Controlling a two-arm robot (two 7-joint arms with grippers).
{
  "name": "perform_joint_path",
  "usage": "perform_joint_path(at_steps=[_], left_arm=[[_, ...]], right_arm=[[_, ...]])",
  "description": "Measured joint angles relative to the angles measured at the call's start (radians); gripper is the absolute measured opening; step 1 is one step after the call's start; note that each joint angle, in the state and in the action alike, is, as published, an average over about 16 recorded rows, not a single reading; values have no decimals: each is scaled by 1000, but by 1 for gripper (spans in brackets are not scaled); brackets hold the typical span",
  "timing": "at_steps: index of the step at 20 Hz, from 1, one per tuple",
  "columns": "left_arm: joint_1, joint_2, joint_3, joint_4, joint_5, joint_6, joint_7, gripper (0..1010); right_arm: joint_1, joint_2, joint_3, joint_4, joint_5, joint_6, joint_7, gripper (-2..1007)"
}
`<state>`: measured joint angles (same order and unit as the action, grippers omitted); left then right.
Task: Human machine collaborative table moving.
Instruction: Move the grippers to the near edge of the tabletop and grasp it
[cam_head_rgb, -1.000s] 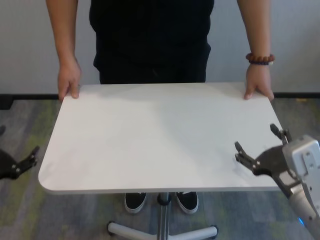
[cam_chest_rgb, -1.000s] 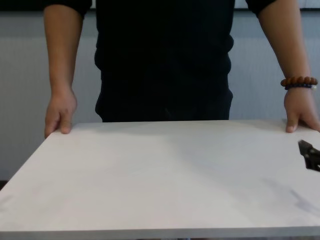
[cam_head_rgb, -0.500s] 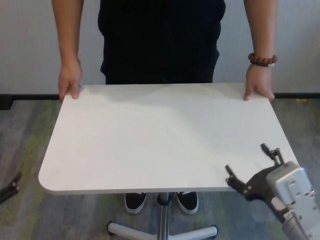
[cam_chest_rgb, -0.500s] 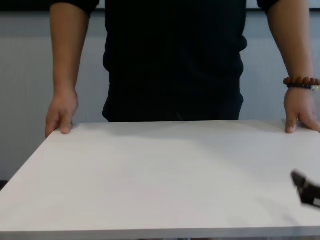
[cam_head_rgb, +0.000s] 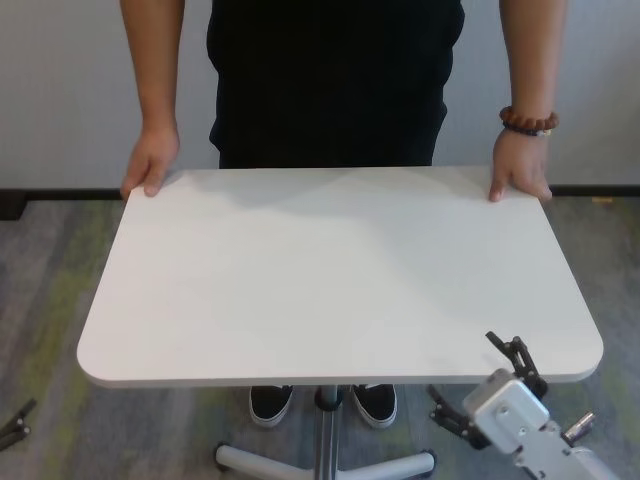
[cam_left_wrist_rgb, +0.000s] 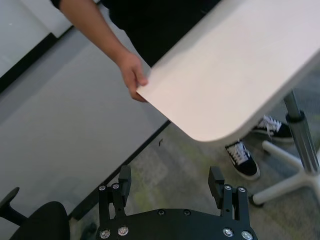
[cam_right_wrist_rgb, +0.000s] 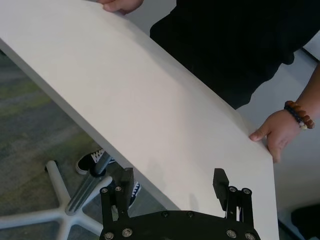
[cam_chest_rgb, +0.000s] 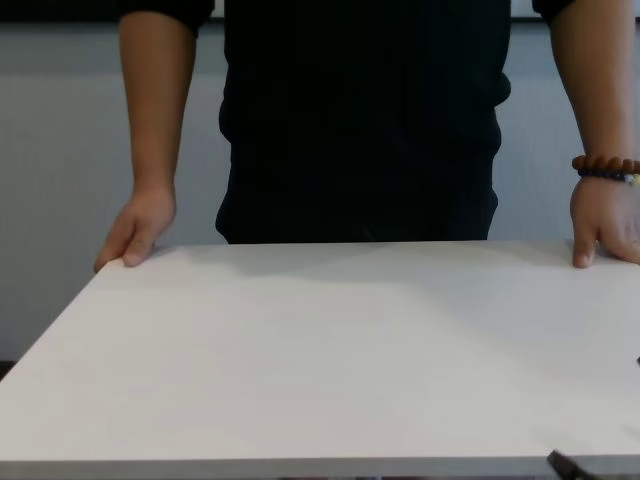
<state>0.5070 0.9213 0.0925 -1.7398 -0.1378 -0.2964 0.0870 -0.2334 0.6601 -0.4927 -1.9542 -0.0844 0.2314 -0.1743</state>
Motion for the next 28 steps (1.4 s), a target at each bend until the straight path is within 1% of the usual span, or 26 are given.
perform_joint_path(at_steps=[3,6,9,12,15,18,20,24,28], left_arm=[[-14,-12,19,19,47,13,6,1002],[-35,-32,42,36,92,20,12,1001],[-56,-57,64,50,132,21,17,1001],[-77,-83,86,62,165,18,20,1001],[-96,-108,105,69,194,14,20,1001],[-113,-132,122,74,224,10,22,1001],[-125,-146,134,77,252,8,30,1001],[-149,-174,157,87,331,7,56,1001],[-177,-203,184,104,429,8,86,1001]], right_arm=[[10,-6,-22,8,-42,34,7,1005],[20,-10,-40,16,-81,59,12,1005],[27,-14,-52,24,-116,78,17,1005],[33,-15,-59,31,-145,93,22,1005],[36,-15,-61,36,-168,104,26,1005],[36,-13,-58,41,-187,110,29,1005],[35,-13,-54,44,-196,112,30,1005],[33,-15,-43,53,-208,110,33,1005],[31,-19,-31,62,-215,103,38,1005]])
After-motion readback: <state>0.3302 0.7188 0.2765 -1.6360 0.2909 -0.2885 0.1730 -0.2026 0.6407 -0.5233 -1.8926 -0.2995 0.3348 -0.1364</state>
